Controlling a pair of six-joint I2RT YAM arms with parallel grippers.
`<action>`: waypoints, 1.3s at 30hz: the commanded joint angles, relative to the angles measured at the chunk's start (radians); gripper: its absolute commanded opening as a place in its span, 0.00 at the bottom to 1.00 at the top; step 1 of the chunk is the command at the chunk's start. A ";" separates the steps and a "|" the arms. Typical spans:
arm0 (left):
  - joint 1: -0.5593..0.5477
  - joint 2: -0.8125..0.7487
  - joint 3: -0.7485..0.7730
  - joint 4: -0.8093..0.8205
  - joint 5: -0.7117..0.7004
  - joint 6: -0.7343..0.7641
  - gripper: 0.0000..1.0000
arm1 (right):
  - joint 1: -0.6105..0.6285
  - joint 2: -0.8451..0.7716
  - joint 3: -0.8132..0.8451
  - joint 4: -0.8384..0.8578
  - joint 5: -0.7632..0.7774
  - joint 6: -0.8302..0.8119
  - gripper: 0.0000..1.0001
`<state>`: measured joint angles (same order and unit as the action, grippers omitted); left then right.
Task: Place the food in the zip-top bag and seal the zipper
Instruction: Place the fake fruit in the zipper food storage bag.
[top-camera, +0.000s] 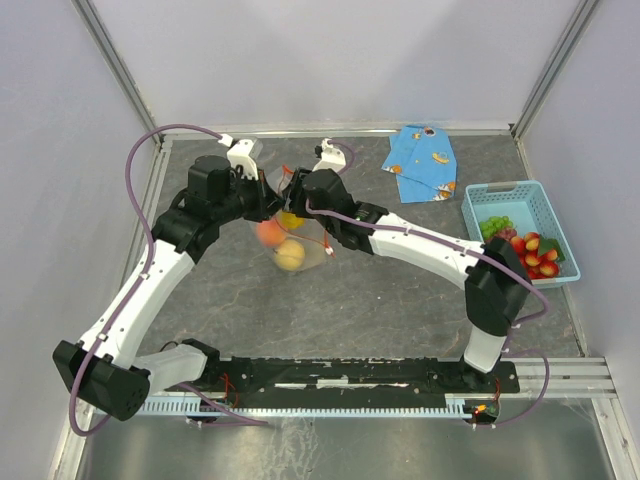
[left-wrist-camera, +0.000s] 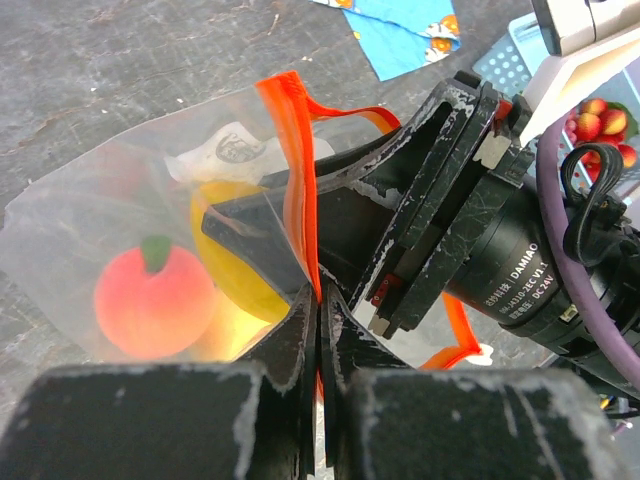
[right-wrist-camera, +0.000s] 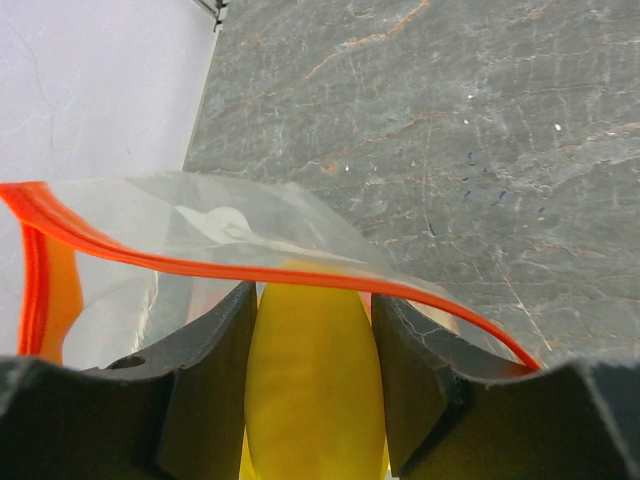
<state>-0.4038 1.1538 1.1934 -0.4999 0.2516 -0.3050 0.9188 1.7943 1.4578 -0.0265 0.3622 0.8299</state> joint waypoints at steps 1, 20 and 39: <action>-0.018 -0.005 0.018 0.068 0.089 -0.055 0.03 | 0.012 0.034 0.054 0.177 -0.040 0.060 0.39; -0.040 -0.028 0.040 0.092 0.287 -0.179 0.03 | -0.087 -0.117 -0.163 0.204 -0.200 -0.030 0.39; -0.171 0.009 -0.102 0.185 0.290 -0.324 0.03 | -0.089 -0.362 -0.205 -0.304 -0.203 -0.210 0.38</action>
<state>-0.5728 1.1500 1.1202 -0.3573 0.5510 -0.6186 0.8307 1.3964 1.3140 -0.3370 0.2066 0.6239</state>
